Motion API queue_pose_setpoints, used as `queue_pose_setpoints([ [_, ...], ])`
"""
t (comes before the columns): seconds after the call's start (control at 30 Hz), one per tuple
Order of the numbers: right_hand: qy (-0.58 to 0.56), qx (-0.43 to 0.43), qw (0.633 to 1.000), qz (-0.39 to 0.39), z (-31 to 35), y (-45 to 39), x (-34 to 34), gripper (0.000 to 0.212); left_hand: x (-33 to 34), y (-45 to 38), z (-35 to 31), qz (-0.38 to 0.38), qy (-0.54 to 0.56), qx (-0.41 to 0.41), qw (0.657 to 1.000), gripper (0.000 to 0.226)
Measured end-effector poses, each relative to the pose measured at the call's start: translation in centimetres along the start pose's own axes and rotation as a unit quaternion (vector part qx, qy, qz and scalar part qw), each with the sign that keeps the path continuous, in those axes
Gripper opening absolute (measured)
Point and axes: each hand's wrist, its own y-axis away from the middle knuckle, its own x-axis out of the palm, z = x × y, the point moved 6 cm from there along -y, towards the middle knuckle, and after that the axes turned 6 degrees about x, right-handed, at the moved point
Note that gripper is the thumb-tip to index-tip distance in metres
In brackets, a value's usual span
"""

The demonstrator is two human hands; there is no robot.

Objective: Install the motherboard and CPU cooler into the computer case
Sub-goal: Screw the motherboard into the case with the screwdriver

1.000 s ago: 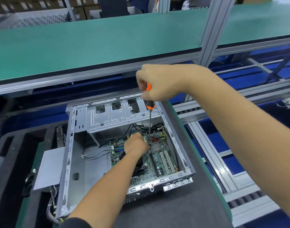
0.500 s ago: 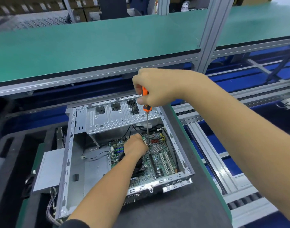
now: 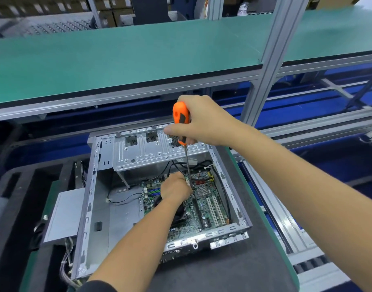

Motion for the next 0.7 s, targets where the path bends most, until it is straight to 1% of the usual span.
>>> queue_pose_setpoints([
  [0.1, 0.008, -0.02, 1.0, -0.011, 0.3, -0.1, -0.4, 0.033, 0.0, -0.1, 0.0, 0.003, 0.001, 0.0, 1.0, 0.036],
  [0.2, 0.012, -0.041, 0.999, -0.033, 1.3, -0.1, -1.5, 0.031, -0.3, 0.3, -0.6, 0.01, -0.034, 0.037, 0.999, 0.02],
  [0.27, -0.006, -0.061, 0.996, -0.064, 2.4, 0.1, -2.7, 0.03, -0.8, 0.7, -1.0, 0.035, -0.01, 0.075, 0.996, 0.016],
  [0.37, -0.049, -0.088, 0.989, -0.109, 4.4, -0.1, -4.7, 0.026, -3.2, 1.7, -1.3, 0.053, 0.096, 0.168, 0.98, 0.011],
  [0.43, -0.079, -0.11, 0.98, -0.143, 6.1, -0.5, -5.8, 0.022, -5.7, 3.1, -0.8, 0.055, 0.172, 0.221, 0.958, 0.013],
  [0.47, -0.095, -0.123, 0.974, -0.162, 7.1, -0.8, -6.1, 0.021, -7.1, 3.9, -0.4, 0.059, 0.226, 0.232, 0.944, 0.017],
  [0.53, -0.128, -0.145, 0.961, -0.198, 8.9, -1.5, -6.4, 0.018, -9.6, 5.5, 1.2, 0.06, 0.346, 0.213, 0.912, 0.021],
  [0.6, -0.158, -0.165, 0.947, -0.226, 10.8, -2.3, -6.0, 0.018, -12.0, 6.8, 3.4, 0.037, 0.433, 0.174, 0.883, 0.027],
  [0.7, -0.207, -0.178, 0.932, -0.236, 13.3, -3.6, -4.6, 0.017, -15.2, 8.1, 7.2, -0.02, 0.461, 0.148, 0.875, 0.05],
])
